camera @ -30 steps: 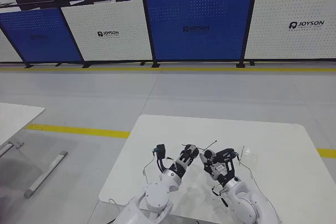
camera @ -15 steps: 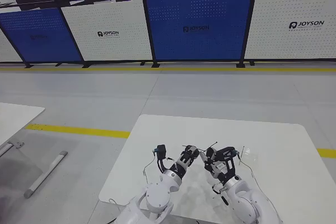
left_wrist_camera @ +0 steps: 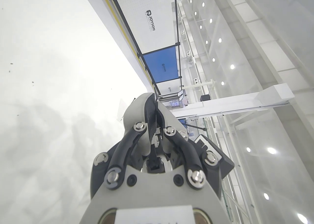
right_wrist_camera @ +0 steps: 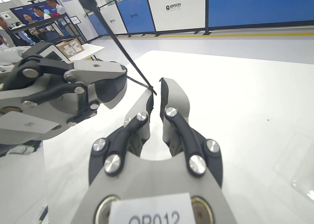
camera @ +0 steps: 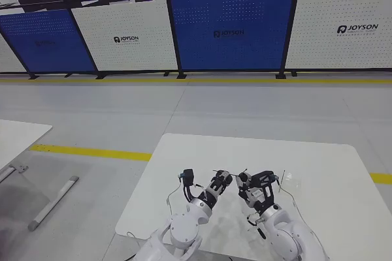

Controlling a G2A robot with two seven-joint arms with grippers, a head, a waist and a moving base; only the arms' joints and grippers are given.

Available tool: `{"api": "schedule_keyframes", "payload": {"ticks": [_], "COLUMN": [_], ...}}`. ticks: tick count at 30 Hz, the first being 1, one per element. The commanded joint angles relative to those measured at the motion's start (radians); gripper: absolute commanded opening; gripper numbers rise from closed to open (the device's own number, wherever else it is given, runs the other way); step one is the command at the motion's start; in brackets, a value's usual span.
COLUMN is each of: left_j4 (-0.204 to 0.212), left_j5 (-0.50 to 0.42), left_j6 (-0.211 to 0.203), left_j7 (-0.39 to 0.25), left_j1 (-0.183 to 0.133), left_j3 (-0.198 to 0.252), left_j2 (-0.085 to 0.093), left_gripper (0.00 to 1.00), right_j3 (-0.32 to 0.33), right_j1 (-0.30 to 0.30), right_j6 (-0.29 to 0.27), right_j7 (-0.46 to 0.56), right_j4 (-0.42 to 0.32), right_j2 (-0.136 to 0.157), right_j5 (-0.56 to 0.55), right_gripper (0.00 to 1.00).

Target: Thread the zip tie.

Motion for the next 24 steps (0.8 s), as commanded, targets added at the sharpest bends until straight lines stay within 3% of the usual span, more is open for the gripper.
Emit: {"api": "schedule_keyframes", "payload": {"ticks": [1, 6, 9, 10, 24], "left_j4": [0.000, -0.001, -0.001, -0.001, -0.006], "left_j5": [0.000, 0.001, -0.001, -0.001, -0.010], "left_j6": [0.000, 0.000, 0.001, 0.001, -0.006], "left_j7": [-0.001, -0.002, -0.002, -0.002, 0.004], "left_j1": [0.000, 0.000, -0.001, -0.001, -0.010], "left_j3": [0.000, -0.002, -0.003, -0.003, -0.004], "left_j2": [0.000, 0.000, 0.000, 0.000, -0.003], "left_gripper": [0.00, 0.00, 0.00, 0.00, 0.00], "right_j3": [-0.003, -0.010, -0.012, -0.012, -0.017], "right_j1": [0.003, 0.010, 0.013, 0.013, 0.024], "right_j6": [0.001, 0.004, 0.006, 0.006, 0.003], "right_j7": [0.002, 0.005, 0.004, 0.004, 0.009], "right_j4": [0.001, 0.007, 0.009, 0.009, 0.025], "right_j2": [0.000, -0.001, 0.000, 0.000, 0.002], "right_j5": [0.001, 0.002, 0.002, 0.003, 0.003], "right_gripper": [0.14, 0.12, 0.06, 0.00, 0.00]}}
